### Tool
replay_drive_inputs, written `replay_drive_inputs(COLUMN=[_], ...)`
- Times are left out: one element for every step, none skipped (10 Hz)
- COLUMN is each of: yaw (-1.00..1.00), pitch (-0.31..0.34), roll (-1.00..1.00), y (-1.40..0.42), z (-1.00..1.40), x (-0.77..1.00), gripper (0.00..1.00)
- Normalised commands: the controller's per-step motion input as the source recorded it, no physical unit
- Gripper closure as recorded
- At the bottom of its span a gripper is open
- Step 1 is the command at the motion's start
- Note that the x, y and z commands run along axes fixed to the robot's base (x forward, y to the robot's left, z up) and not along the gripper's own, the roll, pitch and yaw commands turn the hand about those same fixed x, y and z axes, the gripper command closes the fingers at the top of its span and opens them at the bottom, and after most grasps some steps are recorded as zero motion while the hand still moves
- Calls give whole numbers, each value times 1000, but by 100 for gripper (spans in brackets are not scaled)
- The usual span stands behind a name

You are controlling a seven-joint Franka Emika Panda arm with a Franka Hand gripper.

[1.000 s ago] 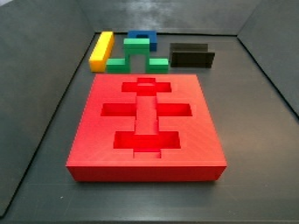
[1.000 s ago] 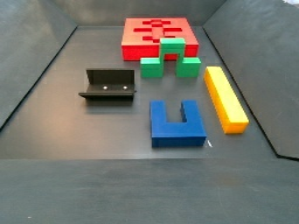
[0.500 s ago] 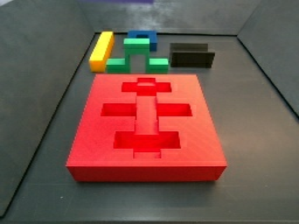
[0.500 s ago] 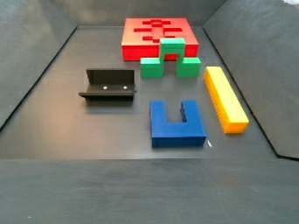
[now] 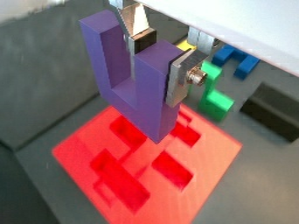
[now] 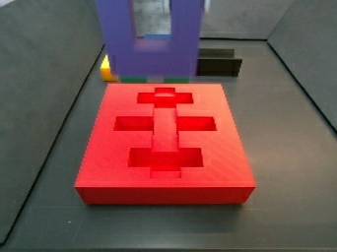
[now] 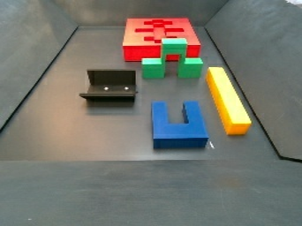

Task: Pick up the purple object. Move up. Move to above the board. Insert the purple object.
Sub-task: Insert the purple object.

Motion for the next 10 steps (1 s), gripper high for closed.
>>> replay_drive_inputs(yaw=[217,217,249,203,43,29,34,51,17,0], pitch=[-73,-77,-77,-100,-126,-151,-123,-77,-91,-80], roll=[97,110,123,110,0,-114,-143,-59,-11,0], y=[-674,-674,-651,-603,-426,-174,-129,-103,0,6], z=[-991,-966,-937,-920,-731,-563,-289,-237,-283,-309], x=[423,377,274,120,0,-149,-123,-71,14,117], gripper=[100,100,100,100,100,100,100,100,100,100])
